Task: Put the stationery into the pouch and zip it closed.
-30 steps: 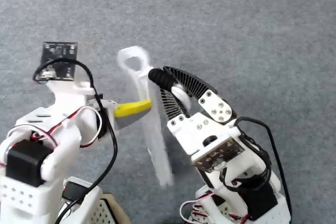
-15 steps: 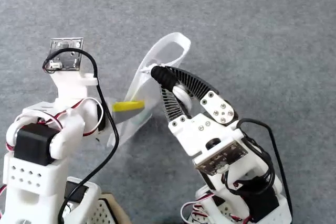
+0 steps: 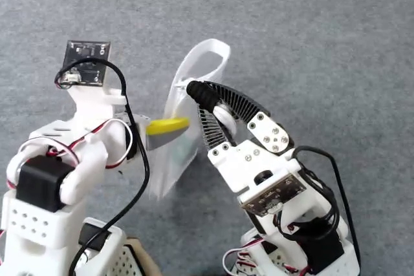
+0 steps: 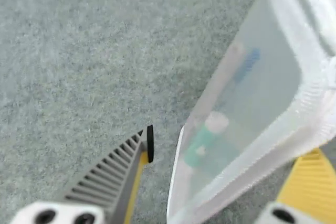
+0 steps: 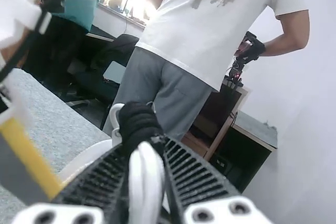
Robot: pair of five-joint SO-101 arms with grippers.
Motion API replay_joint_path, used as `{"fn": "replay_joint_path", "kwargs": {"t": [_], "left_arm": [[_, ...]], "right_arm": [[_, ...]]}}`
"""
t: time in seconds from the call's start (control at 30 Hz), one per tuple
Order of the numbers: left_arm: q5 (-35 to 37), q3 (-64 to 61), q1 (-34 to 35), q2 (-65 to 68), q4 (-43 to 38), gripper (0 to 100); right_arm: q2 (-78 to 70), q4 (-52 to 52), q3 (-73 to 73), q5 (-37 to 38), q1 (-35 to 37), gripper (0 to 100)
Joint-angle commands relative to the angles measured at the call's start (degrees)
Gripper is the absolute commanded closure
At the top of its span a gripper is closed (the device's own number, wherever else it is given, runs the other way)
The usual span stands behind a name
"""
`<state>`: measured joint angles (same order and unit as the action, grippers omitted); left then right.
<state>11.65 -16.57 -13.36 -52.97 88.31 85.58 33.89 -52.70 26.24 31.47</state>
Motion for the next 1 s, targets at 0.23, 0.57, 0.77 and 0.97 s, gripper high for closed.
{"fn": "replay_joint_path", "kwargs": {"t": [0.23,0.57,0.77,0.97], "left_arm": [[-0.4,4.3,-0.7,-0.2,-4.8,59],[-0.4,5.2,-1.4,-0.1,-7.6,59],[-0.4,6.2,-6.6,-0.1,-7.8,59],[-0.4,5.6,-7.0,-0.1,-10.7,59]], "right_arm": [[0.7,-1.3,3.4,-0.5,0.0,98.6],[0.6,-1.3,3.3,-0.6,0.1,98.6],[0.4,-1.2,2.9,-0.6,0.1,98.6],[0.5,-1.2,2.9,-0.6,0.1,98.6]]}}
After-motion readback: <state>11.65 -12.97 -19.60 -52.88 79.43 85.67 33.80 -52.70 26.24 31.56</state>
